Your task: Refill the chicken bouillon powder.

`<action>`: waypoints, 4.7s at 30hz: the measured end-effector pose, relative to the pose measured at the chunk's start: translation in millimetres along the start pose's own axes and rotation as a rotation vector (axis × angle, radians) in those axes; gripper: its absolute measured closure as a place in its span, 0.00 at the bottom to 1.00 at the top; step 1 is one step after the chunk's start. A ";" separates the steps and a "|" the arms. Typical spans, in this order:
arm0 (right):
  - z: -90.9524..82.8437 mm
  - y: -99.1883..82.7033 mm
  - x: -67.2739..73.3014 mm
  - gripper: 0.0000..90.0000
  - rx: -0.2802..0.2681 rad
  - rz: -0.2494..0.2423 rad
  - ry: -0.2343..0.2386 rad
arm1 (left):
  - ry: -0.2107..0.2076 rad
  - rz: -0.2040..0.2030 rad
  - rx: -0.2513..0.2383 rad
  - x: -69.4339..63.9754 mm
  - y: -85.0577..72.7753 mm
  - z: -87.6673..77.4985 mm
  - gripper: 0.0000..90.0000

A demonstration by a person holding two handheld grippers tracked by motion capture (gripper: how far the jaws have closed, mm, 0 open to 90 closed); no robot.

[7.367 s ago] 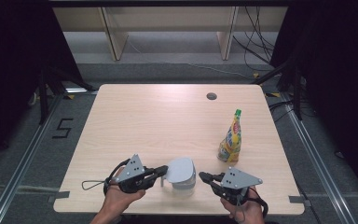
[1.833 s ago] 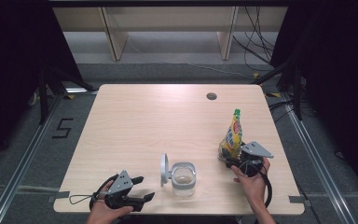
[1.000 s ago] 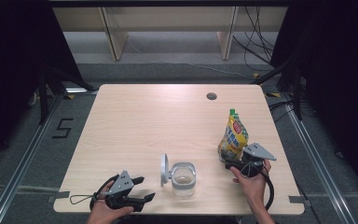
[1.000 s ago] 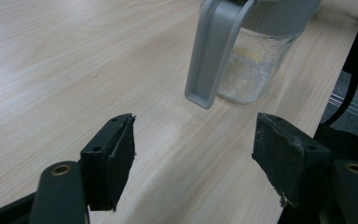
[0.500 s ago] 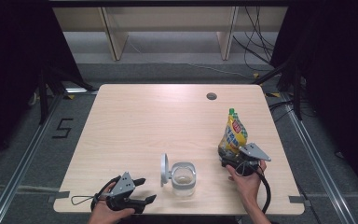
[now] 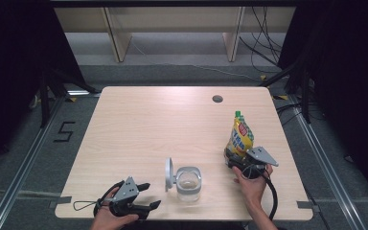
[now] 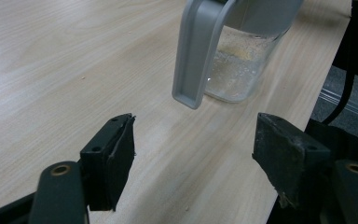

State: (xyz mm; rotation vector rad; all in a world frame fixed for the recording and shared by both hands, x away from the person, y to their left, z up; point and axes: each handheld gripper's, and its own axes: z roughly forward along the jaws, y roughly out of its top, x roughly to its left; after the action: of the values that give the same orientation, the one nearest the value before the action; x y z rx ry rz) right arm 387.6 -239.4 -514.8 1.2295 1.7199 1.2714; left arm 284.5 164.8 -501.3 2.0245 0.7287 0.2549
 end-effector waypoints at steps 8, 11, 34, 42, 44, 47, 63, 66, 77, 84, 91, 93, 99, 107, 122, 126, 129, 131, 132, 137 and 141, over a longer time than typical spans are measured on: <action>1.7 0.1 1.1 0.27 -0.006 0.024 -0.020 | 0.003 0.022 -0.003 1.5 0.2 -0.6 0.32; 1.6 0.6 1.2 0.31 0.002 0.030 -0.021 | 0.011 -0.012 -0.013 -1.3 -0.3 0.0 0.32; -19.3 15.1 -4.0 0.45 0.036 -0.068 0.073 | 0.012 -0.013 -0.021 0.1 -0.1 -4.0 0.32; -34.9 17.2 4.8 0.46 0.060 -0.014 0.106 | 0.023 -0.004 -0.016 1.5 -0.3 -4.9 0.32; -35.9 17.8 2.1 0.46 0.038 -0.085 0.110 | 0.020 0.002 -0.022 1.2 -0.5 -4.4 0.32; -40.5 17.9 3.6 0.46 0.043 -0.079 0.123 | 0.022 0.023 -0.016 2.4 0.1 -4.7 0.32; -59.8 27.6 19.4 0.46 -0.013 -0.286 0.116 | 0.017 0.010 -0.018 2.4 0.2 -4.6 0.32; -67.0 31.3 23.8 0.47 -0.032 -0.349 0.120 | 0.022 -0.009 -0.028 2.1 -0.7 -4.2 0.32; -91.9 36.7 38.8 0.47 -0.035 -0.538 0.114 | 0.032 -0.030 -0.035 2.1 -1.2 -4.1 0.31; -107.5 35.2 50.4 0.47 -0.029 -0.691 0.089 | 0.062 -0.046 -0.034 4.2 -0.8 -5.0 0.25; -117.1 28.2 59.8 0.47 -0.001 -0.780 0.084 | 0.075 -0.002 -0.014 7.6 0.1 -6.7 0.22; -119.6 27.6 61.2 0.47 0.000 -0.799 0.079 | 0.075 0.002 -0.013 7.7 -0.2 -6.4 0.22; -128.2 25.4 63.6 0.47 -0.006 -0.888 0.064 | 0.079 -0.040 -0.023 6.5 -0.4 -6.0 0.22; -138.5 23.5 73.3 0.47 0.007 -1.007 0.023 | 0.073 -0.006 -0.018 7.7 -0.2 -6.7 0.22; -139.2 20.5 83.7 0.47 0.003 -1.293 -0.075 | 0.076 -0.040 -0.017 6.6 -1.7 -5.0 0.23; -139.0 23.6 85.3 0.47 0.001 -1.362 -0.074 | 0.071 -0.045 -0.026 6.2 -2.0 -4.8 0.23; -139.1 29.6 85.2 0.47 -0.009 -1.461 -0.078 | 0.071 -0.004 -0.012 8.5 -1.0 -6.0 0.23; -138.9 27.2 85.0 0.47 -0.003 -1.469 -0.083 | 0.072 -0.006 -0.017 7.8 -1.3 -5.7 0.23; -139.3 27.1 85.0 0.47 0.000 -1.482 -0.093 | 0.070 -0.015 -0.023 7.4 -1.5 -5.1 0.23; -140.0 28.0 85.6 0.47 -0.009 -1.574 -0.104 | 0.077 -0.020 -0.012 8.2 -1.7 -5.4 0.23; -139.4 25.2 86.9 0.47 -0.003 -1.601 -0.116 | 0.072 -0.007 -0.014 8.0 -1.7 -5.1 0.23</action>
State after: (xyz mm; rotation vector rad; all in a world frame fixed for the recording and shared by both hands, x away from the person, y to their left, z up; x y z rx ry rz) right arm 241.2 -201.3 -446.0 -0.2768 1.7907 0.1777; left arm 287.9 173.8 -500.8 2.0082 0.7762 0.3296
